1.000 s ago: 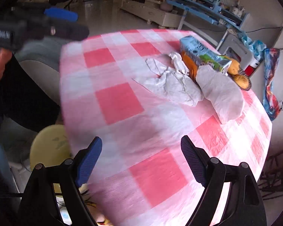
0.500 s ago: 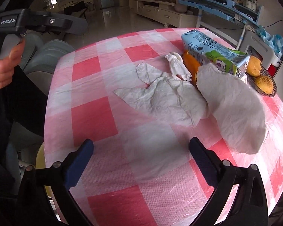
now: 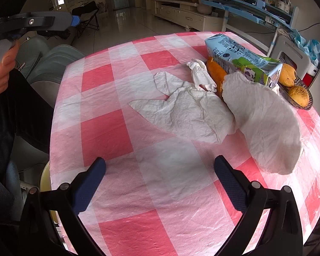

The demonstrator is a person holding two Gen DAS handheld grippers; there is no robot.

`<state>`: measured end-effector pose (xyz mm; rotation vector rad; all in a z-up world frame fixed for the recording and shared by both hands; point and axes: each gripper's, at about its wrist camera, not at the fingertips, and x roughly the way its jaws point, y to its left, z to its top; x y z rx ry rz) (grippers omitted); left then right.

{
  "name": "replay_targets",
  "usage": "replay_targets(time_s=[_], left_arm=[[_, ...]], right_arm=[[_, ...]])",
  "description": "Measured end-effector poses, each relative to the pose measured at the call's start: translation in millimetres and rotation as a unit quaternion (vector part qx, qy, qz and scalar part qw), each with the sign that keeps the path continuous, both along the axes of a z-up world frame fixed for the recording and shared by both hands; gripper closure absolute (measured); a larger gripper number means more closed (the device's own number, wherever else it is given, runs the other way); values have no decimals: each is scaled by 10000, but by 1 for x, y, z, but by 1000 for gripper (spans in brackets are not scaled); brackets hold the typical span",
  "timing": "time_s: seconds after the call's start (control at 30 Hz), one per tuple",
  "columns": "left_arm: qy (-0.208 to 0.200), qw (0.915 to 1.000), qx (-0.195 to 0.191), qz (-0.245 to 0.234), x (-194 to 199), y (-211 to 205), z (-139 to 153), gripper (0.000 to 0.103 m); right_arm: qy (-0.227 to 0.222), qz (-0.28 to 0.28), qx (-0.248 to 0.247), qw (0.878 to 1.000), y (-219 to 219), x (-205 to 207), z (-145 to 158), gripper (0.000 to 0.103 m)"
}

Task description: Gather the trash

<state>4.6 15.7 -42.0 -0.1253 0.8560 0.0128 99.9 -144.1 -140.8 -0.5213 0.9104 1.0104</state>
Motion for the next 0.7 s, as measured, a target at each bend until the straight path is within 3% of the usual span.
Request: replay_targets(time_s=[0.33, 0.57, 0.7], left_arm=[[96, 9984, -548, -91, 3, 11, 0, 16], [80, 9969, -785, 77, 6, 21, -1, 16], [19, 9974, -714, 81, 4, 17, 1, 16]], right_arm=[[1, 3, 1, 10000, 2, -1, 0, 6], [2, 5, 3, 10000, 0, 0, 0, 6], [2, 6, 3, 10000, 0, 0, 0, 6]])
